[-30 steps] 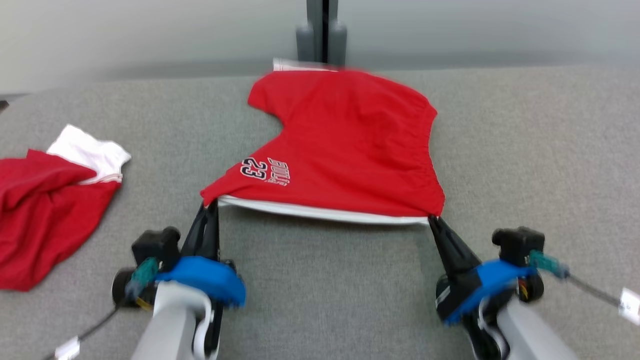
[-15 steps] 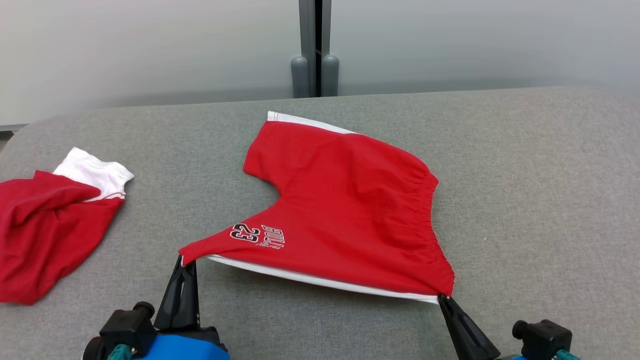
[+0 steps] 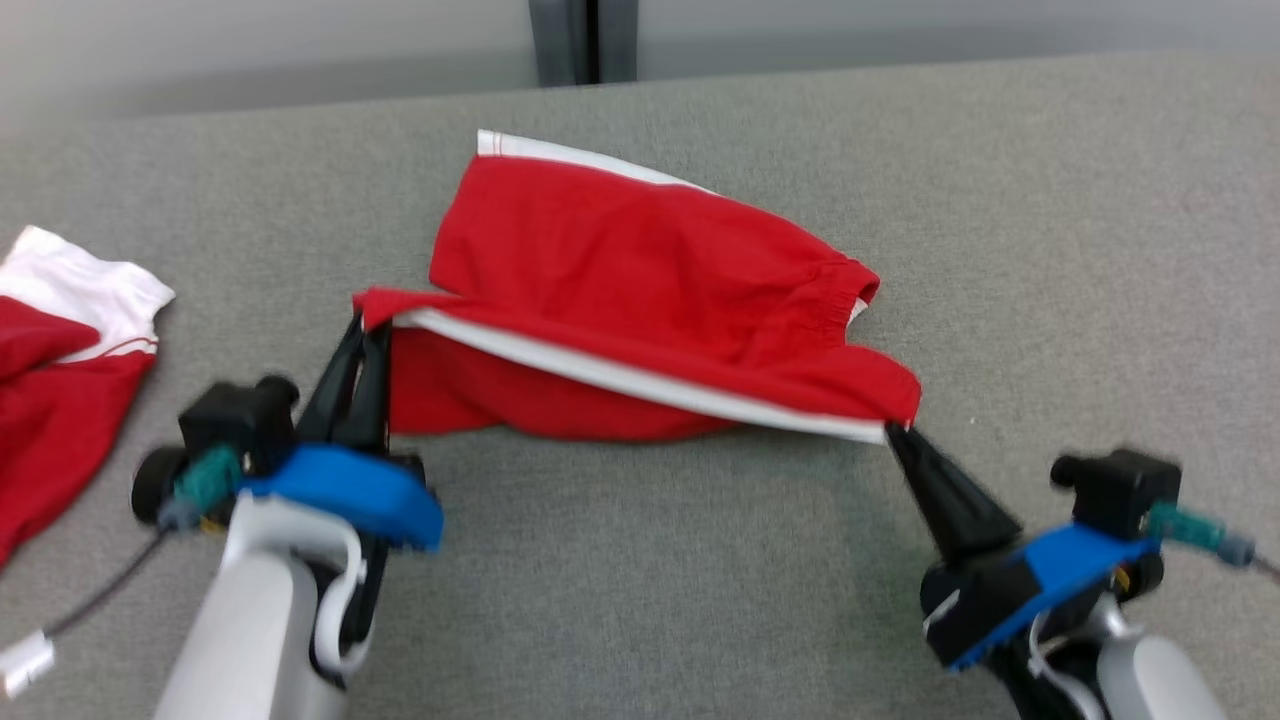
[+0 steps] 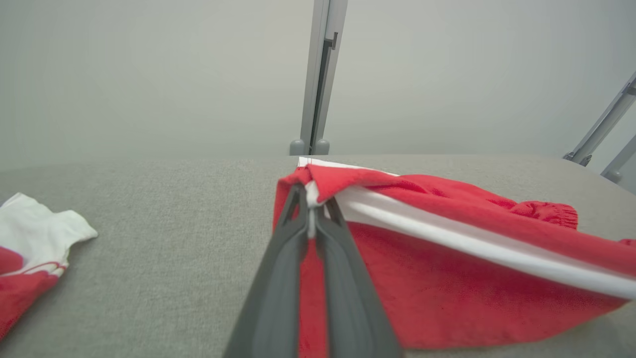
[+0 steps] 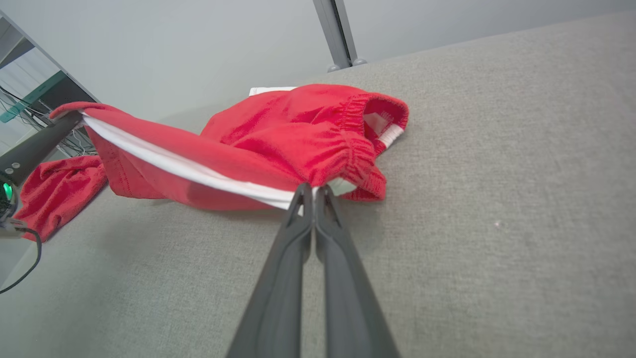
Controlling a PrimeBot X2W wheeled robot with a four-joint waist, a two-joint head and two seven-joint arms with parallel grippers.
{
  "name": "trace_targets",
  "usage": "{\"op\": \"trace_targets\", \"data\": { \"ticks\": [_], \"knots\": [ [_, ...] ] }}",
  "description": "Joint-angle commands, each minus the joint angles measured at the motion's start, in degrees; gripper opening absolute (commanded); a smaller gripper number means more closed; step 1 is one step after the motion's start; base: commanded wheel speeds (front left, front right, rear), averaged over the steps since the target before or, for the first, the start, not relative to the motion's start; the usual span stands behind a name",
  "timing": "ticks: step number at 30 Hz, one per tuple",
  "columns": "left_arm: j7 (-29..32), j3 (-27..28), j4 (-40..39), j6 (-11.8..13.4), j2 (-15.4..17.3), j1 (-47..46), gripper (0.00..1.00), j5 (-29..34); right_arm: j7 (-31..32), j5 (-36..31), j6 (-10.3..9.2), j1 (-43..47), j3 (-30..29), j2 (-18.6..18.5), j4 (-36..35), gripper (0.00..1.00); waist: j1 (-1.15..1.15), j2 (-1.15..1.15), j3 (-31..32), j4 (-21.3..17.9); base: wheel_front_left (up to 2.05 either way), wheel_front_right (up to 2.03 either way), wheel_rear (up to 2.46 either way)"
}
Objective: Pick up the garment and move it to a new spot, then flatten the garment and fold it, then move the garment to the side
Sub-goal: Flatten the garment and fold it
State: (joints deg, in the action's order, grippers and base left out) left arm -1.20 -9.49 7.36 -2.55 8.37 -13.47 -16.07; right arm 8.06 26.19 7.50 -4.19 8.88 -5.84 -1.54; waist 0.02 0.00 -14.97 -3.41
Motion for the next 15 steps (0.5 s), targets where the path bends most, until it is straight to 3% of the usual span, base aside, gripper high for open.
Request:
{"op": "trace_targets", "data": {
  "ticks": [1, 8, 15],
  "knots": [
    [1.0, 0.09, 1.81, -0.39, 0.5, -5.71, 0.0, 0.2, 1.52, 0.98, -0.01, -4.06, -0.91, -0.83, 0.53, 0.0, -0.02, 0.0, -3.14, 0.81, 0.0, 0.0, 0.0],
    [2.07, -2.01, 13.0, -2.42, 1.36, -23.69, 0.0, 1.67, 3.58, 4.94, -0.01, -17.47, -1.42, -0.73, 5.86, 0.0, -0.02, 0.0, -9.58, 0.02, 0.0, 0.0, 0.0],
    [-0.49, -4.82, 28.25, -3.91, 1.87, -38.86, 0.0, 3.24, 1.51, 8.4, 0.0, -27.9, 0.31, -0.11, 13.32, 0.0, -0.02, 0.0, -13.63, -2.09, 0.0, 0.0, 0.0]
  ]
}}
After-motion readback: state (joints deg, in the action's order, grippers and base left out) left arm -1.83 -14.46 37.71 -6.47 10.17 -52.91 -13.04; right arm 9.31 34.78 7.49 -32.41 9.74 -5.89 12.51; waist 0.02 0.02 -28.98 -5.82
